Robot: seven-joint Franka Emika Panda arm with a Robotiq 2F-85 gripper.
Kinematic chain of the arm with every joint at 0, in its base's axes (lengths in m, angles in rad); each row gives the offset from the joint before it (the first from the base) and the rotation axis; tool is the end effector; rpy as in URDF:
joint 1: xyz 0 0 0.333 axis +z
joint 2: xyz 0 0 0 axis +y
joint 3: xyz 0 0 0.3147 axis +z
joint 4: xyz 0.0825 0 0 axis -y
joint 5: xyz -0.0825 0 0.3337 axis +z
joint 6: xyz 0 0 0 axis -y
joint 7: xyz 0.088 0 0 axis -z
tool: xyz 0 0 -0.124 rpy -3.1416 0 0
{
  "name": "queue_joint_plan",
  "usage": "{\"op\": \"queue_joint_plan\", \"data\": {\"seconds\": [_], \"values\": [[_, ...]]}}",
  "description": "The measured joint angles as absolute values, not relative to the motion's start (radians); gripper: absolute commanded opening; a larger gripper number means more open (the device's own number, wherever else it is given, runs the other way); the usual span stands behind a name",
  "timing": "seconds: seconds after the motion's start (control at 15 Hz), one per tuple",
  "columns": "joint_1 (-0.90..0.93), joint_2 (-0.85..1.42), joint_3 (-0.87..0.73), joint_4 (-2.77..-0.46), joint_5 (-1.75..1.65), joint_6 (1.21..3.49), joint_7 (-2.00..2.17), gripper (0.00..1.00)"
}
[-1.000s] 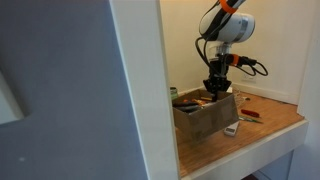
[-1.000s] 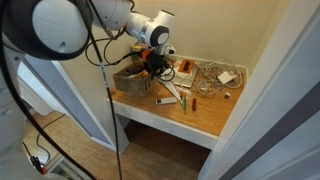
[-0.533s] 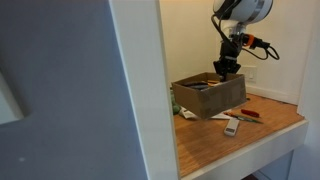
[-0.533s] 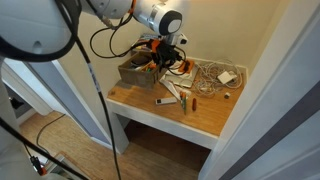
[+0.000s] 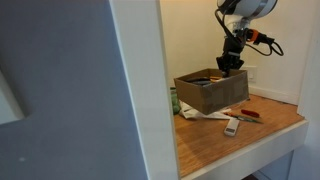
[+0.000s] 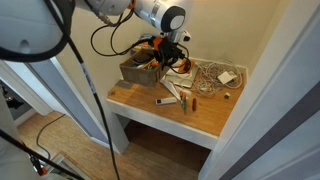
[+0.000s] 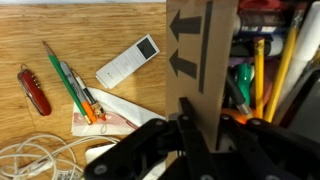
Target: Move the brown box to the right
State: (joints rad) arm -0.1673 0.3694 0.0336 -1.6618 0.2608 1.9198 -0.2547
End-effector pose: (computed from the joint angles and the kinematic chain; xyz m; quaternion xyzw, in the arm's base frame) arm 0.5985 -0.0601 0.3923 -0.9905 -0.0079 0.0300 0.1339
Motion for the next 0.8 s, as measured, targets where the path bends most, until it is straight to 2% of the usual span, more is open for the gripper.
{"op": "queue_joint_plan", "data": {"seconds": [0.07, 0.13, 0.8], "values": [[-0.167, 0.369, 0.034, -1.662, 0.261, 1.92, -0.255, 0.16], [-0.167, 0.369, 0.034, -1.662, 0.261, 1.92, -0.255, 0.04], [-0.169, 0.449, -0.004, -1.614, 0.22, 1.93, -0.257, 0.04]]}}
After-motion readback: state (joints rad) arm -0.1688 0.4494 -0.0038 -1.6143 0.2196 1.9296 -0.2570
